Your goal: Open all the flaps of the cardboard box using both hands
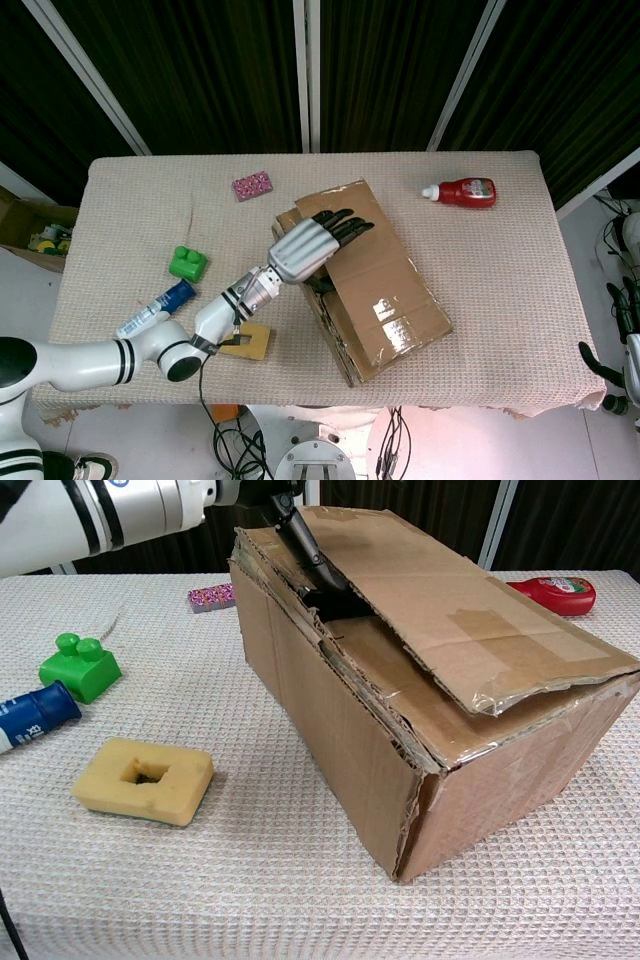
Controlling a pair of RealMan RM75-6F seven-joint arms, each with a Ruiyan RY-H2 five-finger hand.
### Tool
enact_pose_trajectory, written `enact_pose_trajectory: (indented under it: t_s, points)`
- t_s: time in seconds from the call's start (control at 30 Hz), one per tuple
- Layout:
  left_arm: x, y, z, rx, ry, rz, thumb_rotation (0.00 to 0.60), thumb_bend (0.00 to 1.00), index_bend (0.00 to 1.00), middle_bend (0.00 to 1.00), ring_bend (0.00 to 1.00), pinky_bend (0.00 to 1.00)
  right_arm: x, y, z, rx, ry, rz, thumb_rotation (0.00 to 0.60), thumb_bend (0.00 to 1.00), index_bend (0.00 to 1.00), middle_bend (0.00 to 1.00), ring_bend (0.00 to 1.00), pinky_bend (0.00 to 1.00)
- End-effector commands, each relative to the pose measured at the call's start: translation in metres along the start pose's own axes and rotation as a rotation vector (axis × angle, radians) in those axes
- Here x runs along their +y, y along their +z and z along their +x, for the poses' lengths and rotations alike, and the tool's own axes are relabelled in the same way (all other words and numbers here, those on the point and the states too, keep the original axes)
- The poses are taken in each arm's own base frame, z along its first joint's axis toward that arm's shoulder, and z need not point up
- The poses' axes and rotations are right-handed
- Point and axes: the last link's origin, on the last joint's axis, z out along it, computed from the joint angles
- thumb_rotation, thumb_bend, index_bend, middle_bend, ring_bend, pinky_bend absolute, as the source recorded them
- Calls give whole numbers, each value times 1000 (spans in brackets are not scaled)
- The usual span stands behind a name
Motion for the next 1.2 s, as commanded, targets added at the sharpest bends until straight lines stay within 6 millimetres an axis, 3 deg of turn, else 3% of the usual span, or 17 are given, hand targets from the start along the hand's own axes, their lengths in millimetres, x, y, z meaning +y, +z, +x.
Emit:
enact_pose_trajectory:
  t_s: [0.03,0.3,0.43,1.07,1.2]
  points:
    - [2,6,1,14,-2,-3,506,44,66,144,94,233,1,0,0,-1,-1,-2,600,216,0,0,0,0]
    - [12,22,0,52,-24,-11,502,44,67,140,94,233,4,1,0,-2,6,-8,600,217,0,0,0,0]
    - [23,37,10,191,-28,-34,489,44,66,7,90,234,4,1,0,0,14,-9,600,216,0,0,0,0]
    - [74,105,38,456,83,-66,470,48,40,0,37,204,21,-1,0,0,51,-31,600,217,0,0,0,0]
    - [87,117,34,458,57,-57,458,48,21,0,34,195,24,1,1,0,57,-33,600,216,0,0,0,0]
